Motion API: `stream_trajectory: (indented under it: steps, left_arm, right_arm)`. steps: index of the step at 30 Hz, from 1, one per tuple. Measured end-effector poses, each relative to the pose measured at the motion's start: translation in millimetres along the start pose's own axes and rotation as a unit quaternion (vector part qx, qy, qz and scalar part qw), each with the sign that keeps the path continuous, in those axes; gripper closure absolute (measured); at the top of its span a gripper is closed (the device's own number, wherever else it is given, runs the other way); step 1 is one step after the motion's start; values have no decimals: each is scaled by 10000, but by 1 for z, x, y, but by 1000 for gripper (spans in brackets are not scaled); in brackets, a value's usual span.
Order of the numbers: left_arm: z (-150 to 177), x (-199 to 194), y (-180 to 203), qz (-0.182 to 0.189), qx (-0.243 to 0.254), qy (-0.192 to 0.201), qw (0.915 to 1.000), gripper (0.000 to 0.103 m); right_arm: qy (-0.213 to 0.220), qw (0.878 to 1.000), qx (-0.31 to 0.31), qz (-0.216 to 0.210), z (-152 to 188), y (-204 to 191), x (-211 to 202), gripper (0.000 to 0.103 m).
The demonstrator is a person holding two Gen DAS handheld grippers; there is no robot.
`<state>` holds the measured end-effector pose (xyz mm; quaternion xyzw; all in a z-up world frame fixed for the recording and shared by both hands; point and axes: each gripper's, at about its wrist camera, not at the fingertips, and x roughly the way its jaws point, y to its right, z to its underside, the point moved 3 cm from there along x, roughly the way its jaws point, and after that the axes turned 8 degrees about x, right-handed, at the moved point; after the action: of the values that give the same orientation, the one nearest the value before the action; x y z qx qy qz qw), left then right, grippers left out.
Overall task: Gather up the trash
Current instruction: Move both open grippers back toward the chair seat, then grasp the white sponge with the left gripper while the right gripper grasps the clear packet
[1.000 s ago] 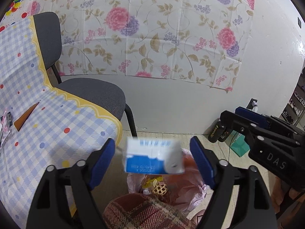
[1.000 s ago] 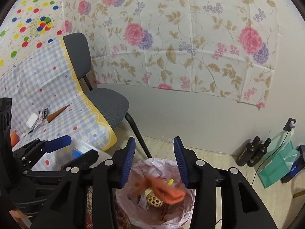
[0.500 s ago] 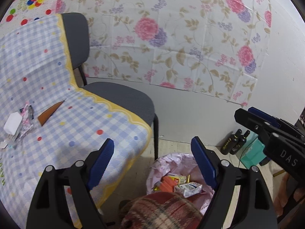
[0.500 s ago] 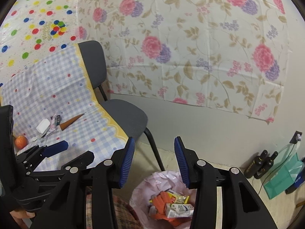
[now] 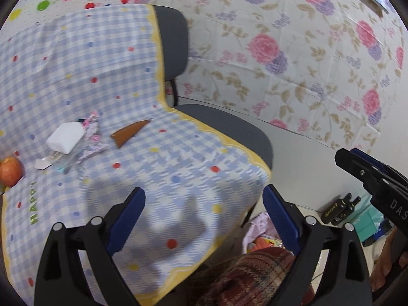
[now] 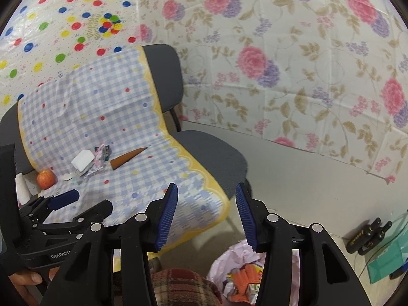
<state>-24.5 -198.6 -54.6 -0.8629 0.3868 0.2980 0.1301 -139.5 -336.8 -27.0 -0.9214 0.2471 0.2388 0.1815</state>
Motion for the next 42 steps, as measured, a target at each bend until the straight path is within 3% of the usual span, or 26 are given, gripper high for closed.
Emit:
stream_trajectory:
  steps: [11, 18, 24, 28, 34, 42]
  left_arm:
    - [17, -23, -98, -1016, -586, -17, 9931, 11]
    - [33, -40, -161, -1630, -991, -111, 9816, 10]
    - [44, -43, -209, -2024, -1328, -193, 9701, 9]
    - [42, -31, -229, -2083, -1438, -264, 9671, 9]
    - [24, 2, -238, -1857, -1516, -296, 9704, 9]
    - [-1, 67, -247, -1542, -1436, -532, 9761, 34]
  right_arm:
    - [-215, 9961, -476, -711, 4, -80, 36, 54]
    - [-367, 9854, -1190, -1157, 14, -146, 69, 54]
    - [-576, 9785, -1357, -1444, 14, -178, 98, 51]
    - [-519, 9761, -1349, -1622, 5, -192, 115, 38]
    - [-602, 9775, -1339, -1514, -12, -204, 147, 38]
    - [-651, 9819, -1107, -1394, -34, -196, 181, 38]
